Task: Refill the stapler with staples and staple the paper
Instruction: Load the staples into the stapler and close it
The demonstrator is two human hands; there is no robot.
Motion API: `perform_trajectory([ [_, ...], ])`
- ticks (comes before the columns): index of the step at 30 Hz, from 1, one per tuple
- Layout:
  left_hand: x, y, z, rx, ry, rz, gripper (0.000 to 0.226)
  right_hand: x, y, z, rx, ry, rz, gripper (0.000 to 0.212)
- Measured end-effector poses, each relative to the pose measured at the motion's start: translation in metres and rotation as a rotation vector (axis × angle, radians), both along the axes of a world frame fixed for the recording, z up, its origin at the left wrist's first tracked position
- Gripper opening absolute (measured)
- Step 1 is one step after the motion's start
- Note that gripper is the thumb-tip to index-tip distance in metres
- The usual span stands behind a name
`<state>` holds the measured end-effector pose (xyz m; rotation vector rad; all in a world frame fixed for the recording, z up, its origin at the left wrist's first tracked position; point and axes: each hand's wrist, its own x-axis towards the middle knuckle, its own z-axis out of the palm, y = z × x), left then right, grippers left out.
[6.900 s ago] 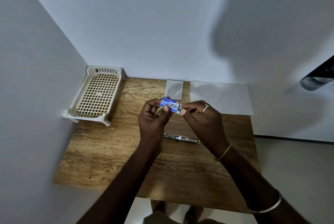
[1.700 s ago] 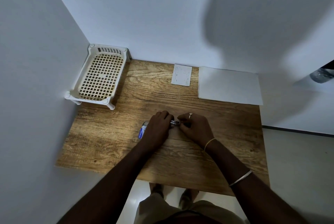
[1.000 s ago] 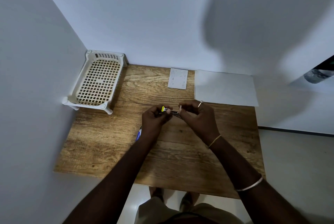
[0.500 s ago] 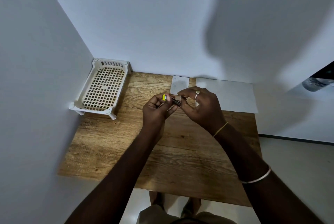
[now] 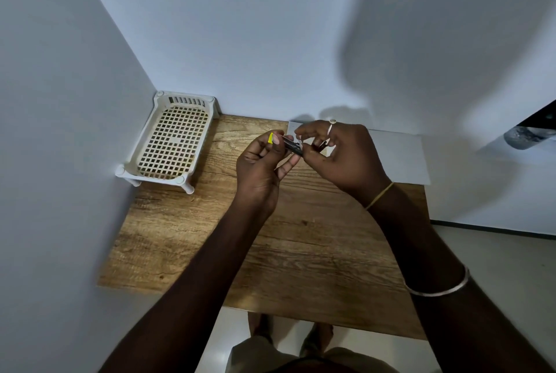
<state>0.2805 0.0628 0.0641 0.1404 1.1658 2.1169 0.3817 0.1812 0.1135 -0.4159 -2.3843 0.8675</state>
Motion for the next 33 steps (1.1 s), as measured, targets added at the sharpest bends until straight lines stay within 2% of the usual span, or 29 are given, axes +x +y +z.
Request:
perform_trajectory([
  [7, -0.009, 0.002, 0.016, 0.049, 0.018, -0.003, 0.009, -0.005, 0.003, 0.026, -0.117, -0.033, 0.058, 0.018],
  [13, -0.009, 0.001, 0.022, 0.070, 0.036, -0.031, 0.027, -0.006, 0.004, 0.046, -0.044, -0.124, 0.100, 0.022],
  [16, -0.008, 0.002, 0.025, 0.086, 0.022, -0.037, 0.024, -0.004, 0.004, 0.051, -0.013, -0.149, 0.102, 0.025],
  [19, -0.008, 0.003, 0.023, 0.094, -0.002, -0.051, 0.010, -0.001, 0.003, 0.053, 0.023, -0.155, 0.100, 0.026],
  [22, -0.008, 0.005, 0.022, 0.100, -0.058, -0.063, 0.014, 0.002, 0.002, 0.054, 0.030, -0.159, 0.098, 0.027],
  [24, -0.007, 0.007, 0.023, 0.120, -0.081, -0.063, 0.008, 0.003, 0.001, 0.054, 0.025, -0.149, 0.100, 0.026],
  [28, -0.005, 0.008, 0.025, 0.117, -0.076, -0.069, 0.027, 0.004, 0.000, 0.053, 0.046, -0.134, 0.100, 0.027],
  [33, -0.005, 0.008, 0.025, 0.091, -0.026, -0.081, 0.023, 0.004, -0.001, 0.051, 0.002, -0.115, 0.073, 0.027],
])
